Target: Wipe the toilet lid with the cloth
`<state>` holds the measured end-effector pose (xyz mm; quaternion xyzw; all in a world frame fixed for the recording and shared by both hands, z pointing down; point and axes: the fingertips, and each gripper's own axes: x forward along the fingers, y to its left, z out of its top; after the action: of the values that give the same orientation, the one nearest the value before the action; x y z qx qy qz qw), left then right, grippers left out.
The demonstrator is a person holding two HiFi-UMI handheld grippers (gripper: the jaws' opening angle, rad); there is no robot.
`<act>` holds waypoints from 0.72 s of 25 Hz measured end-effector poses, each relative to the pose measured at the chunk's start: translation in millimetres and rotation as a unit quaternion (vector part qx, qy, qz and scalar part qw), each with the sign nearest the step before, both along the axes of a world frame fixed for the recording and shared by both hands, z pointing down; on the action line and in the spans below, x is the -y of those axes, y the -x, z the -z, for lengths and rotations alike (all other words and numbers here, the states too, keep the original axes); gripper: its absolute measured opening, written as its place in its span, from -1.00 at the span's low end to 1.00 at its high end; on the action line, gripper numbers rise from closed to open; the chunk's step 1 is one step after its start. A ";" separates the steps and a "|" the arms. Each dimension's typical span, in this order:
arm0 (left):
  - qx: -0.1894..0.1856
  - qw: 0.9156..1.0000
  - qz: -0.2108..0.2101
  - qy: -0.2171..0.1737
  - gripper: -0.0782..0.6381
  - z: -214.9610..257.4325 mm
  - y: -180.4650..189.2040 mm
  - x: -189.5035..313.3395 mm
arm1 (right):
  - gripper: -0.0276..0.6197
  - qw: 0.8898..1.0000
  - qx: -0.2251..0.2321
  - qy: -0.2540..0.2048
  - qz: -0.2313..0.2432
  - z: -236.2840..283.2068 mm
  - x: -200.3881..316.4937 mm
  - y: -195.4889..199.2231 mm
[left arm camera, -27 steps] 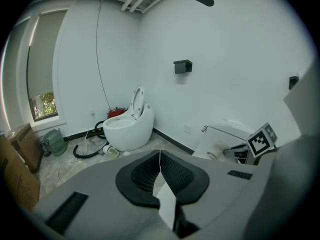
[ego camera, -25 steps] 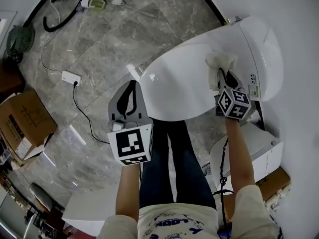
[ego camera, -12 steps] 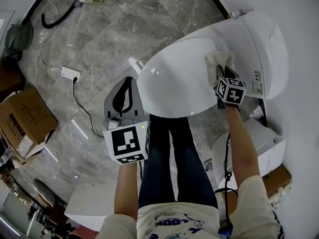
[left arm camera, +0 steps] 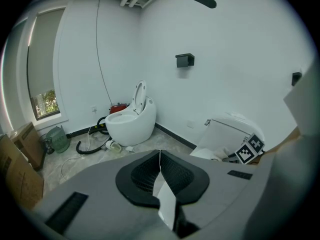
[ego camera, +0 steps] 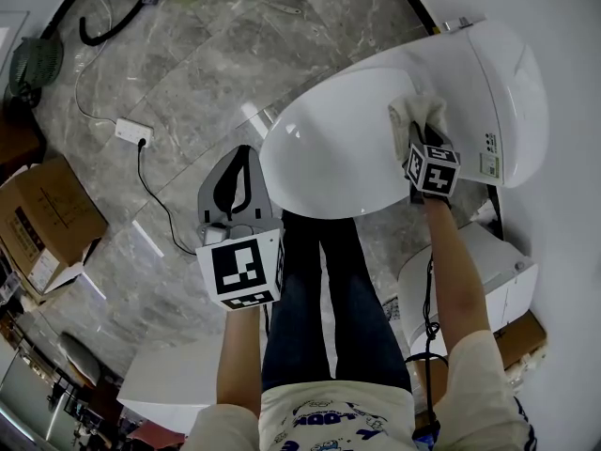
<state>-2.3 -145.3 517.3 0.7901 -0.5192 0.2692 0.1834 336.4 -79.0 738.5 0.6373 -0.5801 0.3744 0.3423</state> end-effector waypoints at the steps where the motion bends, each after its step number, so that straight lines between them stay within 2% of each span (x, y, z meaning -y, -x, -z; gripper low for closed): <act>1: 0.000 1.000 0.002 -0.001 -0.76 0.5 2.2 -0.3 | -0.70 1.000 0.004 -0.001 -0.002 0.0 -1.1 2.8; 11: -0.001 1.000 0.026 -0.006 -0.76 5.4 34.3 -7.7 | -0.70 0.999 0.041 -0.009 0.015 -0.7 -23.2 69.3; 18: -0.002 0.999 0.042 -0.005 -0.76 3.1 58.6 -19.0 | -0.70 0.997 0.059 -0.010 0.056 -5.2 -36.4 131.1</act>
<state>-60.9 -126.3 514.1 0.7692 -0.5530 0.2566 0.1916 205.3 -42.6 743.7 0.5841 -0.6376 0.3861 0.3213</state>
